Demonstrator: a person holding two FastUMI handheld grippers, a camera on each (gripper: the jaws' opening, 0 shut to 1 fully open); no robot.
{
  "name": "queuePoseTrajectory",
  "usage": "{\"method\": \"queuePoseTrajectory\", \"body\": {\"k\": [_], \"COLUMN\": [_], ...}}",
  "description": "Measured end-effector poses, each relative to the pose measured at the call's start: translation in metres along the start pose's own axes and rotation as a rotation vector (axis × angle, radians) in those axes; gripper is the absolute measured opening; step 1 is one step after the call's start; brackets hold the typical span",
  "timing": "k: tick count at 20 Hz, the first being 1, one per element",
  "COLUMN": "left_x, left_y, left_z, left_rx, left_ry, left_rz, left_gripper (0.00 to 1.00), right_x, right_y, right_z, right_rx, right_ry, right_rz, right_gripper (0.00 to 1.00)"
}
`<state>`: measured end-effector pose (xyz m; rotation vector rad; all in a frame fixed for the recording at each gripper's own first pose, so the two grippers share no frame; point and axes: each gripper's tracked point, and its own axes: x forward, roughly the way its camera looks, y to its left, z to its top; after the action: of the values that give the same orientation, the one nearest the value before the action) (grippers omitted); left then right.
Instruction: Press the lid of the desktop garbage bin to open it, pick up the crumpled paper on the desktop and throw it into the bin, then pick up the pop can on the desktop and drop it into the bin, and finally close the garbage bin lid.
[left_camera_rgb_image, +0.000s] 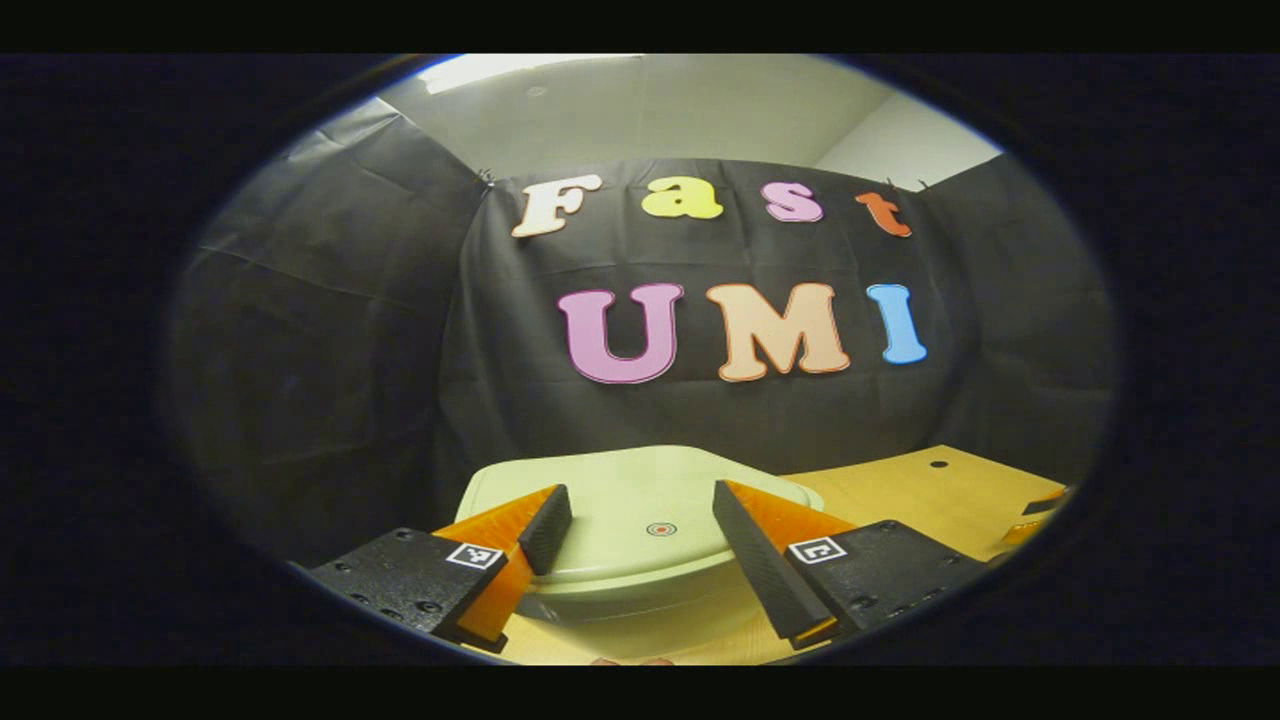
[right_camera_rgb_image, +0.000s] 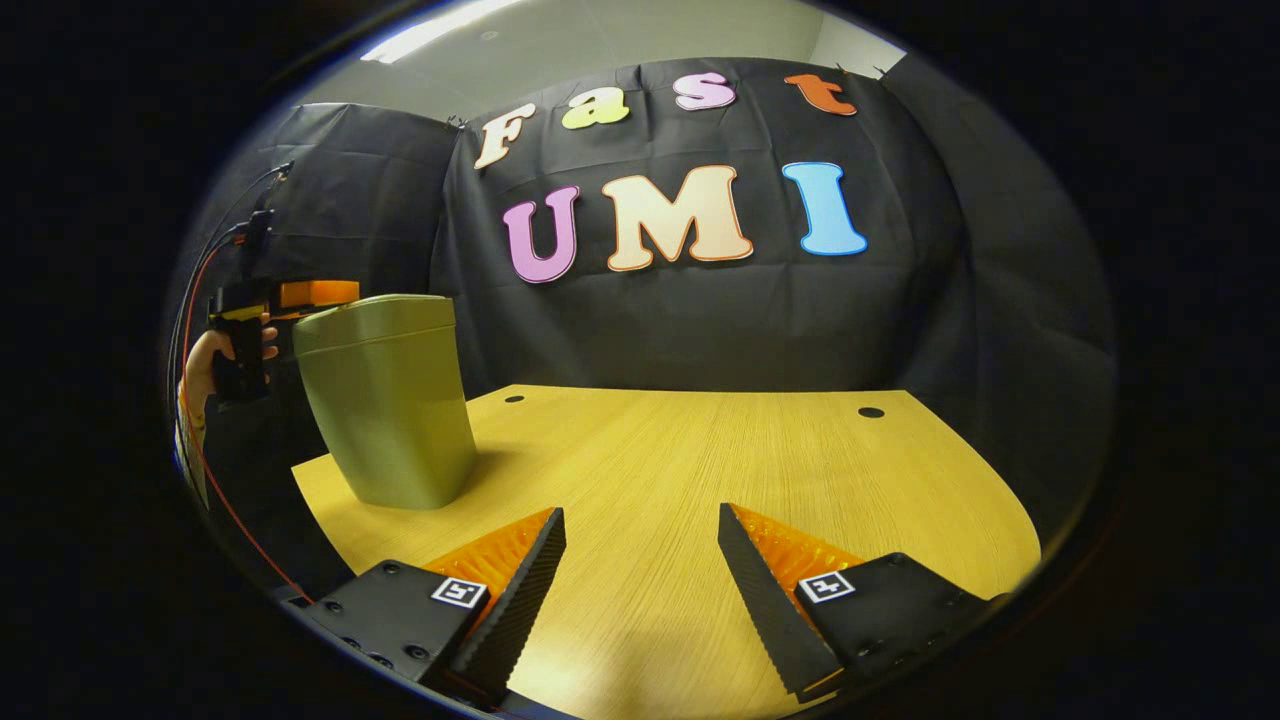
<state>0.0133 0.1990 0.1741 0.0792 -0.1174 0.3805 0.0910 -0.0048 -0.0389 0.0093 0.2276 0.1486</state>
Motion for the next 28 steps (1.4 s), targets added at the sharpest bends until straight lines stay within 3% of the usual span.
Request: {"method": "queuePoseTrajectory", "body": {"k": [1,2,4,9,13,17,18,23,28], "left_x": [0.000,0.001,-0.002,-0.026,-0.057,-0.073,-0.075,-0.071,-0.065], "left_y": [-0.002,-0.003,-0.010,-0.060,-0.105,-0.138,-0.144,-0.152,-0.164], "left_z": [0.006,0.013,0.027,0.037,0.011,-0.030,-0.042,-0.088,-0.120], "left_rx": [-0.021,-0.029,-0.008,-0.002,0.030,-0.013,-0.017,0.049,-0.016], "left_ry": [-0.007,-0.016,-0.048,-0.116,-0.141,-0.119,-0.112,-0.081,-0.042], "left_rz": [-0.006,-0.009,-0.024,-0.158,-0.292,-0.388,-0.401,-0.409,-0.455], "left_gripper": [0.85,0.92,0.92,0.87,0.92,0.87,0.92,0.92,0.90], "right_x": [0.000,0.001,0.004,0.005,0.005,0.004,0.004,0.007,0.018], "right_y": [0.000,0.000,-0.004,-0.005,-0.004,0.001,0.004,0.015,0.022], "right_z": [-0.002,-0.002,0.000,0.002,0.004,0.009,0.010,0.013,0.006], "right_rx": [-0.001,-0.001,0.007,0.011,-0.004,-0.024,-0.030,-0.066,-0.069], "right_ry": [0.002,0.003,-0.001,-0.013,-0.019,-0.040,-0.043,-0.058,-0.043], "right_rz": [0.000,-0.002,-0.010,-0.023,-0.031,-0.040,-0.037,-0.020,-0.001], "right_gripper": [0.97,0.97,0.97,0.97,0.97,0.97,0.97,0.97,0.97]}}
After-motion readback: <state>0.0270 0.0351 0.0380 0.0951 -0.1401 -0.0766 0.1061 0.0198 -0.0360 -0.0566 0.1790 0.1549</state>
